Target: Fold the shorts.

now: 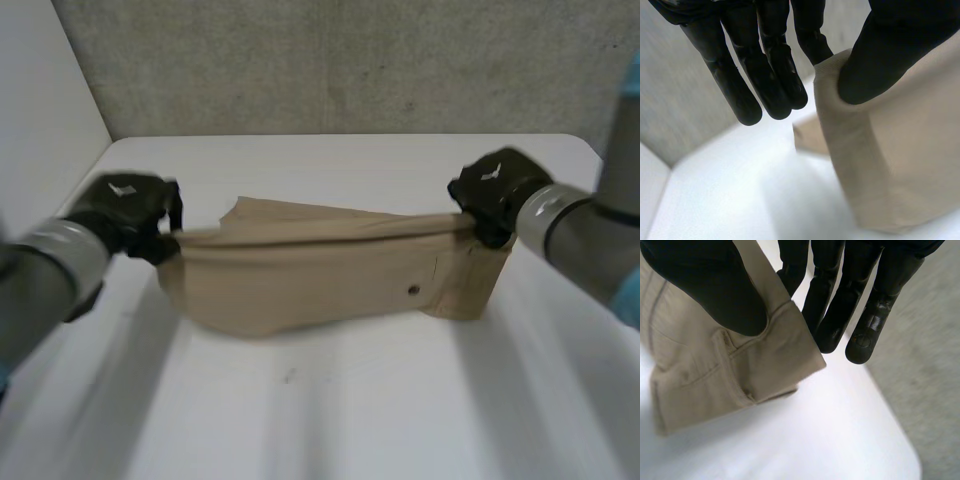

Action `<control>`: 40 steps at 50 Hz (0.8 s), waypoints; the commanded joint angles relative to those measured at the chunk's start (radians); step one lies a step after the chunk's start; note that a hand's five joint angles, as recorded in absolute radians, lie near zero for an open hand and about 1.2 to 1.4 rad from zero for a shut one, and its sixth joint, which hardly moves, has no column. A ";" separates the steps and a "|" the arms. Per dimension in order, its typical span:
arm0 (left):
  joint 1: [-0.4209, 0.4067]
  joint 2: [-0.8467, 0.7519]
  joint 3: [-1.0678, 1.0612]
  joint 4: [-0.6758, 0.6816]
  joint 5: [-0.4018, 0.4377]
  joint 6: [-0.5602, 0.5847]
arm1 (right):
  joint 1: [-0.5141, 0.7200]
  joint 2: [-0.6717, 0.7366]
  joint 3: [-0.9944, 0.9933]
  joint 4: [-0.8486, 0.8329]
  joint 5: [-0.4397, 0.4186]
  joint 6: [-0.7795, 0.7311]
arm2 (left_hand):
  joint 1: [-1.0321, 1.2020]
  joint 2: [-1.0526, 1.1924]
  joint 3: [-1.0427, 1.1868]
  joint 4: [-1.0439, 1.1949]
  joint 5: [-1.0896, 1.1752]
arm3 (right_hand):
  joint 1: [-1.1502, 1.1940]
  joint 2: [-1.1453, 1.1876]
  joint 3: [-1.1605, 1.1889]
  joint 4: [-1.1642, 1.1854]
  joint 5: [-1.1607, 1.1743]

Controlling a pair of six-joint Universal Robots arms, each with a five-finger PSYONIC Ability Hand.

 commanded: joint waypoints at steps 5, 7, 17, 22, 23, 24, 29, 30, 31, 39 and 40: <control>-0.064 -0.458 0.482 0.031 -0.178 0.064 | 0.014 0.233 -0.173 -0.195 0.042 0.023 | 0.286 0.199 0.205 0.198 0.252 | 0.446 0.217 0.223 0.205 0.243; -0.076 -0.479 0.602 0.088 -0.178 0.063 | 0.017 0.236 -0.199 -0.283 0.041 0.028 | 0.286 0.199 0.205 0.198 0.252 | 0.446 0.217 0.223 0.205 0.243; -0.124 -0.349 0.805 0.769 -0.198 0.055 | 0.019 0.135 -0.316 -0.990 0.033 0.037 | 0.286 0.199 0.205 0.198 0.252 | 0.446 0.217 0.223 0.205 0.243; -0.126 -0.330 0.791 0.815 -0.245 0.051 | 0.020 0.126 -0.325 -0.979 0.030 0.062 | 0.286 0.199 0.205 0.198 0.252 | 0.446 0.217 0.223 0.205 0.243; -0.127 -0.332 0.784 0.807 -0.247 0.051 | 0.020 0.127 -0.322 -0.957 0.030 0.066 | 0.286 0.199 0.205 0.198 0.252 | 0.446 0.217 0.223 0.205 0.243; -0.130 -0.335 0.770 0.798 -0.247 0.051 | 0.019 0.130 -0.316 -0.907 0.032 0.072 | 0.286 0.199 0.205 0.198 0.252 | 0.446 0.217 0.223 0.205 0.243; -0.121 -0.335 0.595 0.758 -0.245 0.020 | 0.019 0.155 -0.282 -0.747 0.030 0.086 | 0.286 0.199 0.205 0.198 0.252 | 0.446 0.217 0.223 0.205 0.243; -0.119 -0.336 0.569 0.757 -0.244 0.017 | 0.019 0.162 -0.273 -0.726 0.030 0.086 | 0.286 0.199 0.205 0.198 0.252 | 0.446 0.217 0.223 0.205 0.243; -0.119 -0.336 0.543 0.752 -0.244 0.015 | 0.019 0.170 -0.264 -0.706 0.029 0.086 | 0.286 0.199 0.205 0.198 0.252 | 0.446 0.217 0.223 0.205 0.243; -0.130 -0.379 0.253 0.746 -0.210 0.015 | 0.017 0.303 -0.136 -0.563 0.025 0.075 | 0.286 0.199 0.205 0.198 0.252 | 0.446 0.217 0.223 0.205 0.243; -0.130 -0.393 0.228 0.747 -0.202 0.017 | 0.017 0.314 -0.129 -0.551 0.025 0.074 | 0.286 0.199 0.205 0.198 0.252 | 0.446 0.217 0.223 0.205 0.243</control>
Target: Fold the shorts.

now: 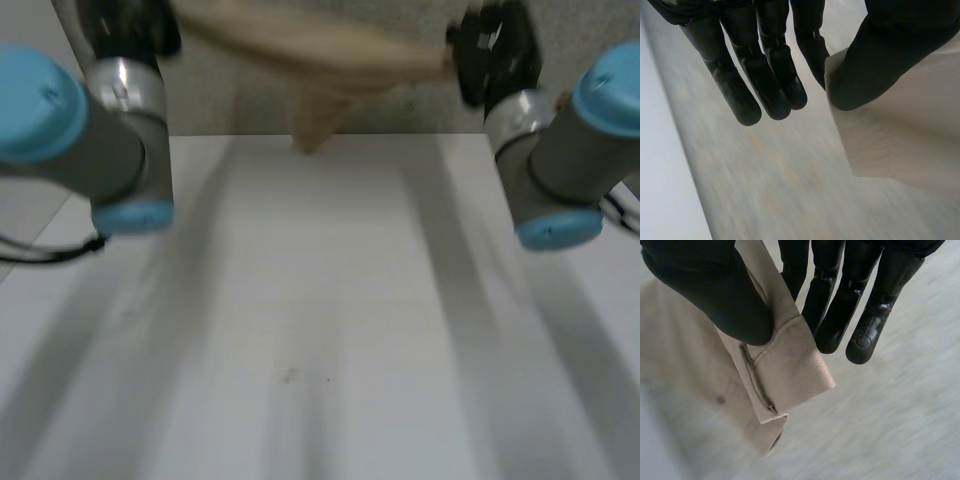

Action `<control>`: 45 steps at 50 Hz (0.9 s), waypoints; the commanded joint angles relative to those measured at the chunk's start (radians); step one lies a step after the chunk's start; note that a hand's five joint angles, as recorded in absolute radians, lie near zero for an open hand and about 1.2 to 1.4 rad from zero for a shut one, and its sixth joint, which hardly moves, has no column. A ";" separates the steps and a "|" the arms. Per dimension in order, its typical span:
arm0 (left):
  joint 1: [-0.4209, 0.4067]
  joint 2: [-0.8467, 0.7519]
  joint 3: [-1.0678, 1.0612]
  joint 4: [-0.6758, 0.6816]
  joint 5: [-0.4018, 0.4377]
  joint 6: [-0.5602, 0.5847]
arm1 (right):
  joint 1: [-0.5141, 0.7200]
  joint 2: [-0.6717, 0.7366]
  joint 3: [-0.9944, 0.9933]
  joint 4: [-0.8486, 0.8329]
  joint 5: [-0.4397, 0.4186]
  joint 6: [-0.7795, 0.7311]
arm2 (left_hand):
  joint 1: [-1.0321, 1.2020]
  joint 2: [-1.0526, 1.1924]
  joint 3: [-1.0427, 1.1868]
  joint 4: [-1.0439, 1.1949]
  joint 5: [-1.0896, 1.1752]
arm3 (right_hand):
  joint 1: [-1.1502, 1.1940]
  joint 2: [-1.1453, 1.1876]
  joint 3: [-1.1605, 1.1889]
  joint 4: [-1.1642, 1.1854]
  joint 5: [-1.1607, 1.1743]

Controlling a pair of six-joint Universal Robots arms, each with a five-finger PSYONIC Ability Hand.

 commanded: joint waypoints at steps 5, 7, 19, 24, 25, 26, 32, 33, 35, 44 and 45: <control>-0.021 -0.144 -0.354 -0.038 0.046 0.016 | -0.001 0.183 0.160 0.199 -0.006 -0.037 | 0.286 0.196 0.204 0.198 0.233 | 0.428 0.217 0.209 0.205 0.222; -0.025 -0.154 -0.379 -0.070 0.046 0.025 | -0.001 0.187 0.189 0.224 0.004 -0.049 | 0.286 0.196 0.204 0.198 0.233 | 0.428 0.217 0.209 0.205 0.222; 0.008 0.007 -0.540 -0.362 0.050 0.036 | -0.014 -0.021 0.379 0.339 0.008 -0.037 | 0.286 0.196 0.204 0.198 0.233 | 0.428 0.217 0.209 0.205 0.222; 0.008 0.112 -0.629 -0.487 0.055 0.044 | -0.014 -0.100 0.450 0.388 0.004 -0.043 | 0.286 0.196 0.204 0.198 0.233 | 0.428 0.217 0.209 0.205 0.222; 0.007 0.127 -0.644 -0.509 0.055 0.047 | -0.014 -0.107 0.461 0.400 0.005 -0.044 | 0.286 0.196 0.204 0.198 0.233 | 0.428 0.217 0.209 0.205 0.222; 0.004 0.141 -0.658 -0.529 0.056 0.050 | -0.014 -0.116 0.471 0.414 0.004 -0.047 | 0.286 0.196 0.204 0.198 0.233 | 0.428 0.217 0.209 0.205 0.222; -0.025 0.253 -0.773 -0.638 0.064 0.067 | -0.014 -0.175 0.565 0.544 -0.012 -0.060 | 0.286 0.196 0.204 0.198 0.233 | 0.428 0.217 0.209 0.205 0.222; -0.030 0.268 -0.784 -0.641 0.070 0.068 | -0.014 -0.184 0.576 0.555 -0.012 -0.064 | 0.286 0.196 0.204 0.198 0.233 | 0.428 0.217 0.209 0.205 0.222; -0.033 0.316 -0.819 -0.655 0.089 0.070 | -0.014 -0.215 0.611 0.598 -0.019 -0.093 | 0.286 0.196 0.204 0.198 0.233 | 0.428 0.217 0.209 0.205 0.222; -0.053 0.495 -0.908 -0.793 0.136 0.071 | -0.015 -0.330 0.790 0.741 -0.038 -0.267 | 0.286 0.196 0.204 0.198 0.233 | 0.428 0.217 0.209 0.205 0.222; -0.056 0.504 -0.913 -0.805 0.144 0.071 | -0.015 -0.339 0.803 0.749 -0.038 -0.273 | 0.286 0.196 0.204 0.198 0.233 | 0.428 0.217 0.209 0.205 0.222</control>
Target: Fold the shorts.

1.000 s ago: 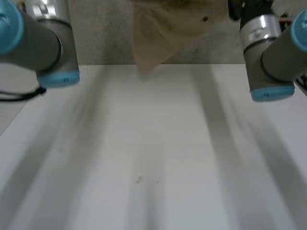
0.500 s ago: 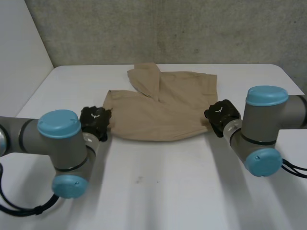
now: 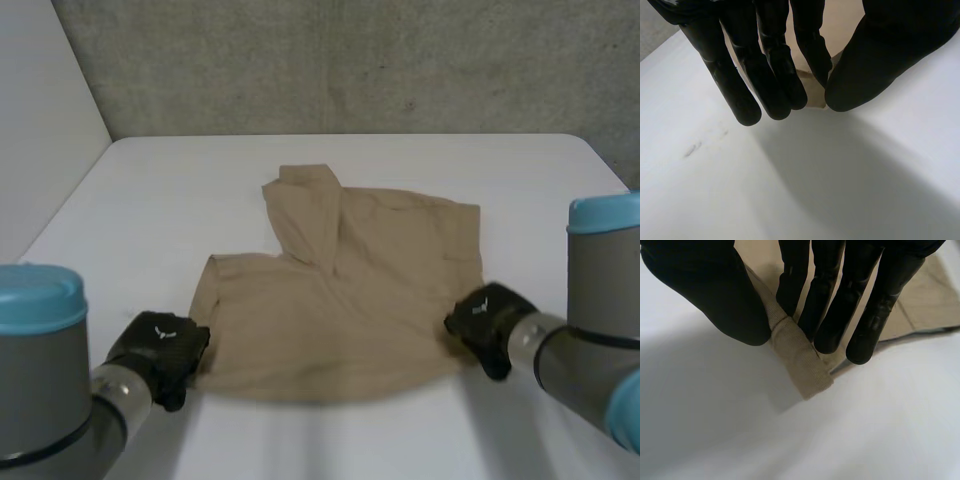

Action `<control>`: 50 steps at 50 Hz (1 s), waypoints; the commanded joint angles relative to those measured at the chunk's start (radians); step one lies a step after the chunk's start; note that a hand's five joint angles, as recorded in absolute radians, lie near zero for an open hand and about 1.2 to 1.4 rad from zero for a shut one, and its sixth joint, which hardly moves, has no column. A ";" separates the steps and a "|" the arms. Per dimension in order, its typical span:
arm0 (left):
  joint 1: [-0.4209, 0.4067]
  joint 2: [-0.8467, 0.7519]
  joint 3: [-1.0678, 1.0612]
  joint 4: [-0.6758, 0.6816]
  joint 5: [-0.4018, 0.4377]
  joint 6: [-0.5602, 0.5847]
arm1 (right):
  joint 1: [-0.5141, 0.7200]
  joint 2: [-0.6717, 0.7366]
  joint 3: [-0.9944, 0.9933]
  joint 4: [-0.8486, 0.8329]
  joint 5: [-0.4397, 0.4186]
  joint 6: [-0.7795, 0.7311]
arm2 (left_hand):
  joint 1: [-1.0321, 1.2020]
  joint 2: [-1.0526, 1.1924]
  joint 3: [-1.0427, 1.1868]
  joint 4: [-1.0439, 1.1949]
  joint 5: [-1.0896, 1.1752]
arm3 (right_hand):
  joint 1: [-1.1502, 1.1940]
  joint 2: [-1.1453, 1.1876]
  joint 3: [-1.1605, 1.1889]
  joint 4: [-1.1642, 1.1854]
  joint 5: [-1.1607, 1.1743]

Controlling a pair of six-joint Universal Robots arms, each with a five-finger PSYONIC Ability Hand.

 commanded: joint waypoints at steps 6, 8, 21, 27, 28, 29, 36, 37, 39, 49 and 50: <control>-0.063 0.166 -0.096 -0.235 0.122 0.018 | -0.004 -0.143 0.200 0.154 -0.017 -0.154 | 0.286 0.195 0.203 0.198 0.218 | 0.428 0.217 0.209 0.204 0.221; -0.080 0.160 -0.099 -0.248 0.129 0.049 | -0.021 -0.143 0.208 0.156 -0.021 -0.167 | 0.286 0.195 0.203 0.198 0.218 | 0.428 0.217 0.209 0.204 0.221; -0.077 0.080 0.166 0.012 0.119 0.124 | -0.054 -0.143 0.189 0.046 -0.090 -0.146 | -0.918 -1.008 -1.000 -1.005 -0.986 | 0.428 0.217 0.209 0.204 0.221; -0.082 -0.059 0.331 0.241 0.142 0.124 | -0.045 -0.143 0.203 -0.010 -0.089 -0.108 | -0.891 -0.982 -0.973 -0.979 -0.959 | 0.428 0.217 0.209 0.204 0.221; -0.082 -0.090 0.359 0.257 0.151 0.124 | -0.045 -0.143 0.206 -0.016 -0.089 -0.102 | -0.891 -0.982 -0.973 -0.979 -0.959 | 0.428 0.217 0.209 0.204 0.221; -0.085 -0.124 0.388 0.274 0.162 0.124 | -0.044 -0.142 0.209 -0.030 -0.089 -0.091 | -0.885 -0.976 -0.968 -0.973 -0.953 | 0.428 0.217 0.209 0.204 0.221; -0.092 -0.461 0.730 0.275 0.278 0.132 | -0.044 -0.134 0.232 -0.088 -0.089 -0.071 | -0.786 -0.876 -0.868 -0.873 -0.854 | 0.428 0.217 0.209 0.204 0.221; -0.092 -0.531 0.816 0.258 0.310 0.135 | -0.044 -0.134 0.235 -0.093 -0.089 -0.071 | -0.771 -0.862 -0.853 -0.859 -0.839 | 0.428 0.217 0.209 0.204 0.221; -0.092 -0.605 0.903 0.229 0.355 0.136 | -0.044 -0.134 0.242 -0.103 -0.087 -0.071 | -0.742 -0.832 -0.824 -0.829 -0.810 | 0.428 0.217 0.209 0.204 0.221; -0.092 -0.882 1.246 0.117 0.542 0.139 | -0.044 -0.125 0.260 -0.128 -0.087 -0.071 | -0.724 -0.814 -0.806 -0.812 -0.792 | 0.428 0.217 0.209 0.204 0.221; -0.092 -0.897 1.264 0.107 0.542 0.139 | -0.044 -0.125 0.263 -0.129 -0.087 -0.071 | -0.724 -0.814 -0.806 -0.812 -0.792 | 0.428 0.217 0.209 0.204 0.221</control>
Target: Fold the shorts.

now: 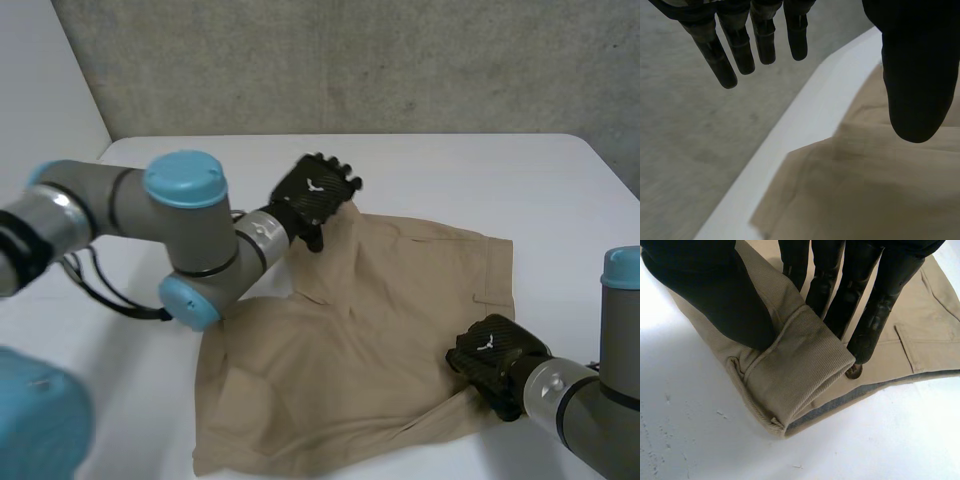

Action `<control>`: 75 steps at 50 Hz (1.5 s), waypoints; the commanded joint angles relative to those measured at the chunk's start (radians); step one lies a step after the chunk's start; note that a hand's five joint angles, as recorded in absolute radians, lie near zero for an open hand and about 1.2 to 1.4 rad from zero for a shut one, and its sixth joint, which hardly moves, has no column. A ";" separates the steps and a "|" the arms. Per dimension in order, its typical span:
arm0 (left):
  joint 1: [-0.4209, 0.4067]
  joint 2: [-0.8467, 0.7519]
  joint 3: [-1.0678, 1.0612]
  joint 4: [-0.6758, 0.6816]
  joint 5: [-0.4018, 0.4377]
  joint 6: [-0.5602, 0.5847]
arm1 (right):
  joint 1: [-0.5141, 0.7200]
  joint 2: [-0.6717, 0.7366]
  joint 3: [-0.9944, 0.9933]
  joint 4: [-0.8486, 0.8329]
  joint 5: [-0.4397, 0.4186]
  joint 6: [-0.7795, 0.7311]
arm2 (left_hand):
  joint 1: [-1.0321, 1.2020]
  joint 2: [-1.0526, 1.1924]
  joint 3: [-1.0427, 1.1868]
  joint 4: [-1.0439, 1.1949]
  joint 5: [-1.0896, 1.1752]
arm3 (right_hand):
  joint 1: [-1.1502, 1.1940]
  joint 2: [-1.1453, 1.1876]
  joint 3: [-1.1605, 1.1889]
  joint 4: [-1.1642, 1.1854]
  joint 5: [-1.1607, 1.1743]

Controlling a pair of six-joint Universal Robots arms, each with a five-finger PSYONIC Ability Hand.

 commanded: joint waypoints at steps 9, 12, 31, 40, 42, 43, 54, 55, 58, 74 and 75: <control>-0.001 -0.276 0.352 -0.193 0.076 0.067 | -0.002 0.008 0.027 -0.017 -0.002 -0.001 | 0.136 0.137 0.141 0.136 0.134 | 0.428 0.217 0.209 0.204 0.221; 0.001 -0.305 0.380 -0.205 0.070 0.107 | -0.003 0.008 0.029 -0.018 -0.002 -0.001 | 0.206 0.207 0.211 0.206 0.204 | 0.428 0.217 0.209 0.204 0.221; 0.010 -0.260 0.352 -0.210 -0.058 0.156 | -0.011 0.006 0.030 -0.020 0.002 -0.001 | 0.931 0.932 0.936 0.931 0.930 | 0.428 0.217 0.209 0.204 0.221; 0.038 -0.202 0.243 -0.202 -0.074 0.254 | -0.003 0.006 0.037 -0.020 0.002 -0.001 | 0.732 0.733 0.737 0.732 0.731 | 0.428 0.217 0.209 0.204 0.221; 0.041 -0.187 0.222 -0.174 -0.085 0.287 | -0.002 0.006 0.037 -0.020 0.003 -0.001 | 0.533 0.534 0.538 0.533 0.531 | 0.428 0.217 0.209 0.204 0.221; 0.039 -0.185 0.213 -0.161 -0.088 0.294 | -0.002 0.006 0.038 -0.020 0.003 -0.001 | 0.471 0.472 0.476 0.471 0.470 | 0.428 0.217 0.209 0.204 0.221; 0.039 -0.167 0.191 -0.091 -0.113 0.304 | 0.000 0.016 0.041 -0.021 0.003 -0.001 | 0.283 0.283 0.287 0.282 0.281 | 0.428 0.217 0.209 0.204 0.221; 0.039 -0.165 0.191 -0.091 -0.111 0.304 | 0.000 0.017 0.043 -0.021 0.003 -0.001 | 0.288 0.289 0.293 0.288 0.287 | 0.428 0.217 0.209 0.204 0.221; 0.036 -0.165 0.197 -0.090 -0.107 0.304 | 0.000 0.023 0.043 -0.021 0.003 -0.001 | 0.332 0.333 0.337 0.332 0.331 | 0.428 0.217 0.209 0.204 0.221; 0.030 -0.184 0.217 -0.087 0.007 0.304 | 0.000 0.042 0.043 -0.023 0.005 -0.001 | 0.315 0.316 0.320 0.315 0.313 | 0.428 0.217 0.209 0.204 0.221; 0.030 -0.185 0.223 -0.087 0.011 0.304 | 0.000 0.043 0.043 -0.023 0.005 -0.001 | 0.315 0.316 0.320 0.315 0.313 | 0.428 0.217 0.209 0.204 0.221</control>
